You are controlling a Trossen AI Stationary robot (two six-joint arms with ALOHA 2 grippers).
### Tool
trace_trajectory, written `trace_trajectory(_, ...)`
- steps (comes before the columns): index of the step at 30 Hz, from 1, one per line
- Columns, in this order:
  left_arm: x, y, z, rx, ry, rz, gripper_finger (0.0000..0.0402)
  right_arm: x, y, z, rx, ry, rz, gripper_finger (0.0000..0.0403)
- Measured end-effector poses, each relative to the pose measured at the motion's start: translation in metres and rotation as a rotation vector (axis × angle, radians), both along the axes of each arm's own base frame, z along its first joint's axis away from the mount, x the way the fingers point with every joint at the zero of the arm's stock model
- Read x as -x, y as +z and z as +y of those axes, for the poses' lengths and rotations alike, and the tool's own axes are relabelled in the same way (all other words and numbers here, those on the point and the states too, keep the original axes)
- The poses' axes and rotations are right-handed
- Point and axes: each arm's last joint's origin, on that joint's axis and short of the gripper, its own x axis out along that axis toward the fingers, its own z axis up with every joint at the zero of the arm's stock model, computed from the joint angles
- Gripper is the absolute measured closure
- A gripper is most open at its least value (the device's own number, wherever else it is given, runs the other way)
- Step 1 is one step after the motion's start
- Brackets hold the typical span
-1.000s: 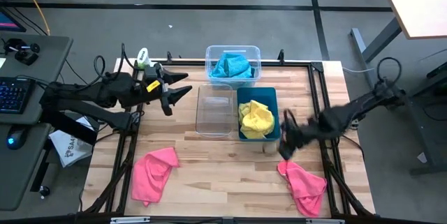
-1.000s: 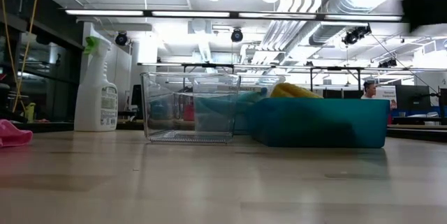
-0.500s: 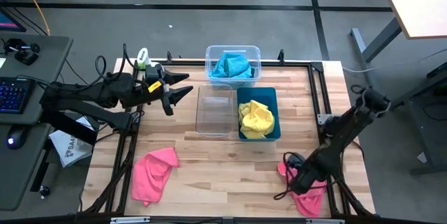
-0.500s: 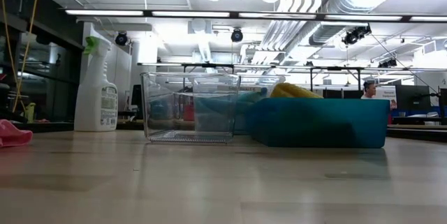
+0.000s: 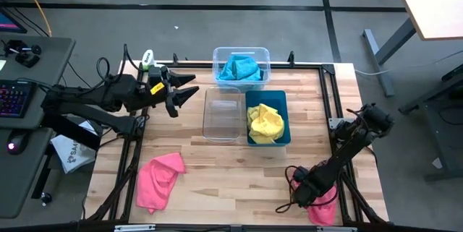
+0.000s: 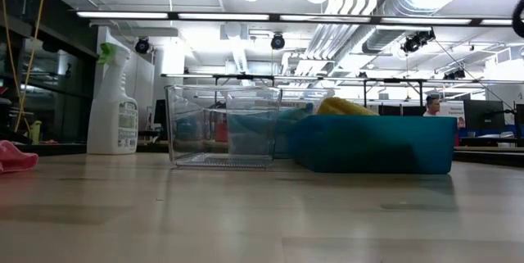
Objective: Sort microfiber towel by color & place in baskets
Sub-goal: Put the right pink towel into bottom transparent bin
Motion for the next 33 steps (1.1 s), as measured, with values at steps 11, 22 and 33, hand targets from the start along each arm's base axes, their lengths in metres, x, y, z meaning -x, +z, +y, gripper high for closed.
trace_trajectory(11, 0.003, 0.018, 0.0, -0.051, 0.009, -0.162, 0.0159, 0.005, 0.116, -0.051, 0.052, -0.171, -0.494, 0.0395)
trace_trajectory(22, 0.005, 0.025, -0.001, -0.053, -0.031, -0.246, 0.0159, -0.044, 0.219, -0.124, 0.389, -0.168, -1.315, 0.04)
trace_trajectory(33, 0.012, 0.034, -0.002, -0.065, -0.107, -0.33, 0.0159, -0.161, 0.204, -0.2, 0.52, -0.119, -1.652, 0.0401)
